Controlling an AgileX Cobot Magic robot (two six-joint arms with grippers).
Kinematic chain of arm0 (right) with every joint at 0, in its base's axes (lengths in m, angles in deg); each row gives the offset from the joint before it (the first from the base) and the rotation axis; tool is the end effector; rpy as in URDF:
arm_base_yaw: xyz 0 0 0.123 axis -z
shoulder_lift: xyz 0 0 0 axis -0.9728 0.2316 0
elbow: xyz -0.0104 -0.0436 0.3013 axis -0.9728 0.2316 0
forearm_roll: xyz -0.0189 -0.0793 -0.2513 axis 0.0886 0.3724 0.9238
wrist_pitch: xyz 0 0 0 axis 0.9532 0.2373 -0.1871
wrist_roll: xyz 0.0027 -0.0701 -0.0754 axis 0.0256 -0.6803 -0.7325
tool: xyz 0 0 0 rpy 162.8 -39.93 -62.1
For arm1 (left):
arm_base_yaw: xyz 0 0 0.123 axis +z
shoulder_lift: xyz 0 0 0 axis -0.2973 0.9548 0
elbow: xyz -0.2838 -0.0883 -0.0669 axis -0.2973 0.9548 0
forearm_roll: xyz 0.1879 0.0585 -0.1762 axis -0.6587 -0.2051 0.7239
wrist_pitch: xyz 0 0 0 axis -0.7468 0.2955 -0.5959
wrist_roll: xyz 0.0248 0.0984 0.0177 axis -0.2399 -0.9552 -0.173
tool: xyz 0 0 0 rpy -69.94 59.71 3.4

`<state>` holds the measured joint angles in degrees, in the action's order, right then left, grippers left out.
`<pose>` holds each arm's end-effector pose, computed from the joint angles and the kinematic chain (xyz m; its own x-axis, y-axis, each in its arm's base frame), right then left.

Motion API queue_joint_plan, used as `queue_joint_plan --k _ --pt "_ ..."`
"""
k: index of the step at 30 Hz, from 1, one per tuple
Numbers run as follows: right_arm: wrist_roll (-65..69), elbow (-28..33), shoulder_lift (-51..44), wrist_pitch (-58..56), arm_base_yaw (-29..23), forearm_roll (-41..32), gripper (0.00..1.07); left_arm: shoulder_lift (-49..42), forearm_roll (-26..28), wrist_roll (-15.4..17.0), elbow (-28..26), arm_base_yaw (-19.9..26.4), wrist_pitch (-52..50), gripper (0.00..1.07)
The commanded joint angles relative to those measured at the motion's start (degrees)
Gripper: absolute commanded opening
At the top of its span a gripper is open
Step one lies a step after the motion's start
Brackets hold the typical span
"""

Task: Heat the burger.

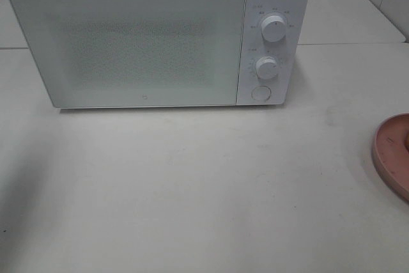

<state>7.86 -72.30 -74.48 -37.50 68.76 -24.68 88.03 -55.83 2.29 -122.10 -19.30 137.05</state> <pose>-0.0024 -0.0075 0.2824 -0.4218 -0.0227 -0.9064 -0.0596 0.9982 0.0028 0.2150 -0.0136 0.2839 -0.9467 0.1072 -0.3037 0.1232 0.9918 -0.0339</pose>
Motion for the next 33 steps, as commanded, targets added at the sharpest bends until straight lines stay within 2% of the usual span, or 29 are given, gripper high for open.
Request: queue_joint_plan --k 1,4,11,16,24,33 --pt "-0.52 0.06 -1.55 0.23 0.4 0.11 0.76 -5.44 0.23 0.63 4.64 0.34 -0.8 1.02" --pt "-0.52 0.06 -1.55 0.23 0.4 0.11 0.76 -11.97 0.4 0.34 9.57 0.34 -0.97 1.02" --pt "-0.52 0.06 -1.55 0.23 0.4 0.11 0.76 -21.03 0.46 0.46 15.53 0.34 -1.32 1.01" --pt "-0.52 0.06 -1.55 0.23 0.4 0.11 0.76 -31.28 0.69 1.03 20.91 0.34 -3.5 1.01" --pt "-0.52 0.06 -1.55 0.23 0.4 0.11 0.76 -44.52 -0.34 4.01 22.17 0.34 -1.26 1.01" --pt "-0.52 0.06 -1.55 0.23 0.4 0.11 0.75 -55.41 1.78 4.07 22.17 0.34 -1.32 1.01"
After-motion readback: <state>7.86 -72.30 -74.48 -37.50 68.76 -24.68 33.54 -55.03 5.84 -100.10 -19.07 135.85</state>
